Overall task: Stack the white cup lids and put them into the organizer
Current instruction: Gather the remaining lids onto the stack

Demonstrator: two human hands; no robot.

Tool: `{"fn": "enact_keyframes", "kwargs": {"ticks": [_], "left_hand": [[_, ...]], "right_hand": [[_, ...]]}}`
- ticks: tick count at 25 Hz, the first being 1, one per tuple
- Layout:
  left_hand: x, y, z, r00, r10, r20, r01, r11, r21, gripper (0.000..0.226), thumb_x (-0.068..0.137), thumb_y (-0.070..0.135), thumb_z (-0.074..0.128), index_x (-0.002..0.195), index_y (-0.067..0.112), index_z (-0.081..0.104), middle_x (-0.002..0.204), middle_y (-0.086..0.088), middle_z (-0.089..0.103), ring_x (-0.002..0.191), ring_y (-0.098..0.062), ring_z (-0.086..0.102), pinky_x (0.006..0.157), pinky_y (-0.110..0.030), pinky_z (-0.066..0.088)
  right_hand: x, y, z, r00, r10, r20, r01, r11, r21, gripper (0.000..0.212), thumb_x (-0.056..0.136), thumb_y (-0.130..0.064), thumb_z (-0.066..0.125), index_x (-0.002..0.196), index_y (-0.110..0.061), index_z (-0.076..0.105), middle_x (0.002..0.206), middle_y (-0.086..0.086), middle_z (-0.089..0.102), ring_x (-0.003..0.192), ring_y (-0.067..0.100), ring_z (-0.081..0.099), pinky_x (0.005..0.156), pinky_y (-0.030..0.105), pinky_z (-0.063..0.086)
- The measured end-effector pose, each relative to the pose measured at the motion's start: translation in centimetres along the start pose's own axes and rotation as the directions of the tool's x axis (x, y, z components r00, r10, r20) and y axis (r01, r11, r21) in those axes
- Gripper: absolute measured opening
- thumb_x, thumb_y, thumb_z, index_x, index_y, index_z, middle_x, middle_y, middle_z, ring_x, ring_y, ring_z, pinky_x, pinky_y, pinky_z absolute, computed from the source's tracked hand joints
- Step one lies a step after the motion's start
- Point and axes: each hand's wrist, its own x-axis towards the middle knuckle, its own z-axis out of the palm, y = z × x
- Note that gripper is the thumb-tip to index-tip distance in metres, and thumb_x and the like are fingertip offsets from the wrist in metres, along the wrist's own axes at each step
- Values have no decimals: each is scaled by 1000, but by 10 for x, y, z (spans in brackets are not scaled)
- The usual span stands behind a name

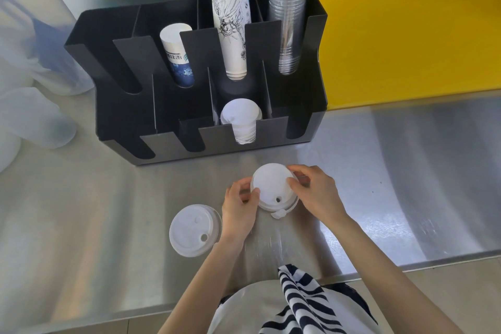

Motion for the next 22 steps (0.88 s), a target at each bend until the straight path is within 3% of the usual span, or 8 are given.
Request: {"fn": "enact_keyframes", "kwargs": {"ticks": [5, 9, 17, 22], "left_hand": [[4, -3, 2, 1000, 16, 7, -16, 998, 57, 24, 87, 17, 51, 111, 15, 54, 119, -9, 57, 88, -14, 55, 85, -29, 46], [6, -3, 2, 998, 61, 3, -61, 986, 157, 25, 87, 18, 51, 112, 15, 54, 117, -9, 55, 85, -13, 53, 71, -11, 34], [9, 0, 1, 990, 140, 24, -141, 945, 294, 31, 89, 20, 48, 119, 15, 52, 119, -11, 56, 96, -22, 59, 82, -21, 37], [11, 1, -10, 980, 193, 58, -200, 904, 377, 36, 88, 27, 50, 122, 14, 50, 121, -9, 59, 99, -20, 60, 80, -20, 38]], "right_hand": [[1, 4, 2, 1000, -9, -4, 9, 1000, 10, 26, 85, -19, 54, 111, -18, 59, 114, 11, 60, 94, 20, 59, 80, 15, 38], [1, 8, 5, 1000, -8, -20, 9, 999, 47, 25, 84, -18, 55, 108, -17, 61, 110, 12, 61, 83, 14, 54, 71, 7, 33], [-2, 11, 9, 999, -23, -39, 23, 1000, 19, 25, 84, -22, 55, 109, -18, 58, 109, 12, 60, 82, 15, 56, 77, 20, 41], [0, 3, 6, 998, -60, 16, 62, 989, -134, 30, 86, -27, 51, 115, -19, 53, 119, 9, 57, 101, 25, 56, 85, 33, 45]]}}
